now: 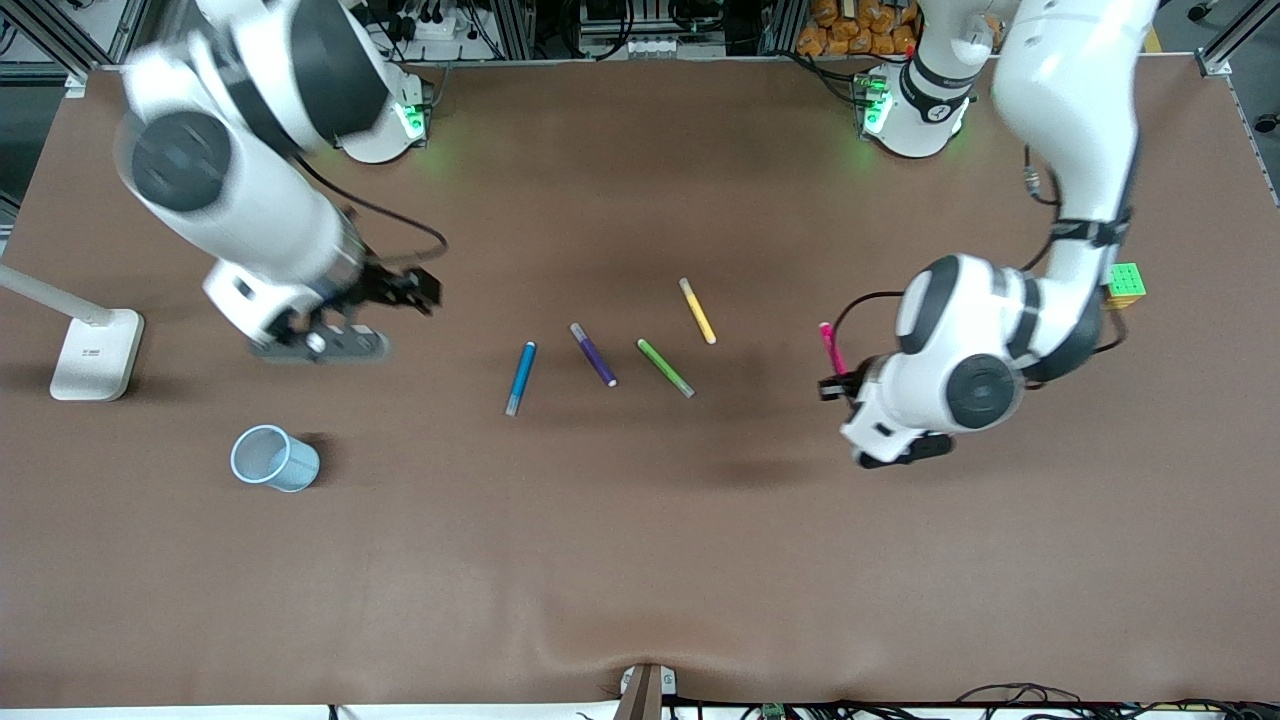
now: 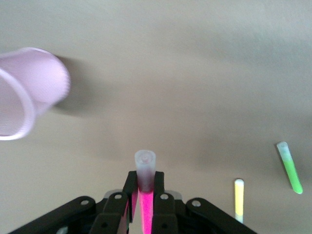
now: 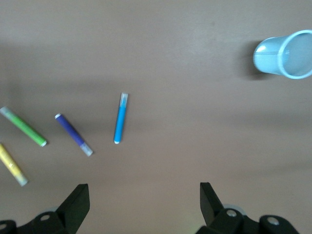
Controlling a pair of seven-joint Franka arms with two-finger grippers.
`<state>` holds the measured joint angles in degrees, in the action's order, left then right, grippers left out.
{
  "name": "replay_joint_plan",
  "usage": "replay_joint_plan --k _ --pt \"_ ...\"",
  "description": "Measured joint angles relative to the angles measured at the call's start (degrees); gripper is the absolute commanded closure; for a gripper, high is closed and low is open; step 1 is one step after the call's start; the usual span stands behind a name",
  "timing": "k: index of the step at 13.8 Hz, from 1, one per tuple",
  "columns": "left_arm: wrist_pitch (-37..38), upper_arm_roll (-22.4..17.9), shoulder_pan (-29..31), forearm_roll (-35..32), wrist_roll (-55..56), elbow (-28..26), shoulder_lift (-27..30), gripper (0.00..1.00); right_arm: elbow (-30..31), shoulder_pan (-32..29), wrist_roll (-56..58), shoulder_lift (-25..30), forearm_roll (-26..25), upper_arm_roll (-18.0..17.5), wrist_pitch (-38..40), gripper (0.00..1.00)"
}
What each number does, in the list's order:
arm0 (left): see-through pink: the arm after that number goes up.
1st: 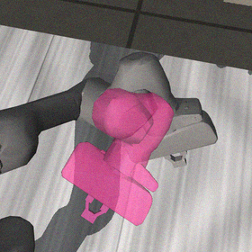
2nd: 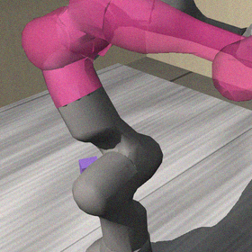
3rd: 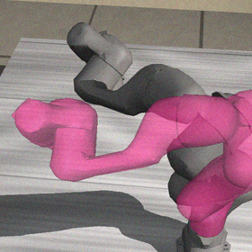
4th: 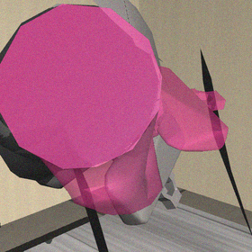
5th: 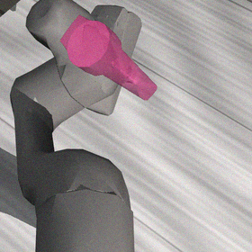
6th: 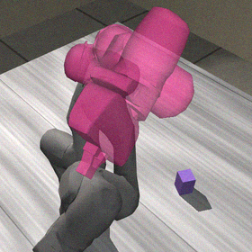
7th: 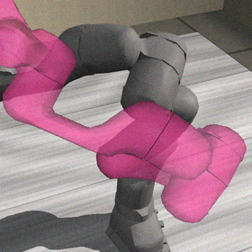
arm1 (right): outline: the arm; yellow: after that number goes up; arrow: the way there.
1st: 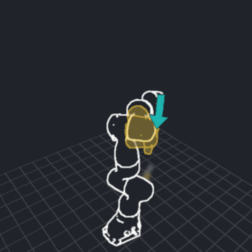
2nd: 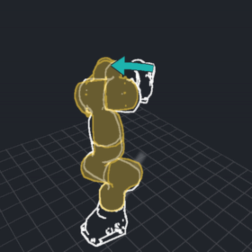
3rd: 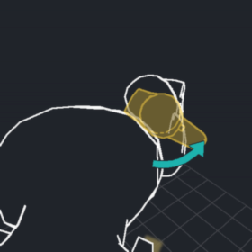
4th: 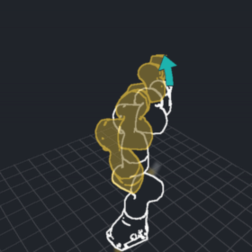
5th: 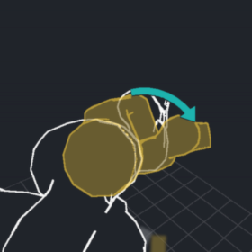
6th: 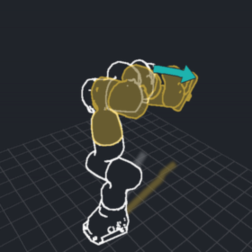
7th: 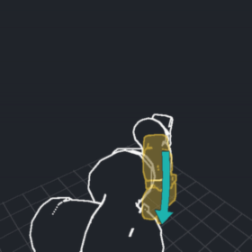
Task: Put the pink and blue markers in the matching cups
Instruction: 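Lift the pink marker while the right gripper lowers onto the blue marker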
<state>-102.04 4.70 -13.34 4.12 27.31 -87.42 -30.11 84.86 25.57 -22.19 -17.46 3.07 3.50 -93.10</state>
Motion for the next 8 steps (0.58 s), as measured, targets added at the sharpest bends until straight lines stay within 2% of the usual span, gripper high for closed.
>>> replay_joint_plan --k 5,8 --pt "1.2 -0.1 4.7 -3.6 0.0 0.0 5.9 1.0 6.4 1.4 -1.1 -8.3 0.0 0.0 -15.8 0.0" --pt "1.3 -0.1 6.4 -5.3 0.0 0.0 8.3 1.0 9.1 2.5 -1.2 -11.9 0.0 0.0 -22.3 0.0"
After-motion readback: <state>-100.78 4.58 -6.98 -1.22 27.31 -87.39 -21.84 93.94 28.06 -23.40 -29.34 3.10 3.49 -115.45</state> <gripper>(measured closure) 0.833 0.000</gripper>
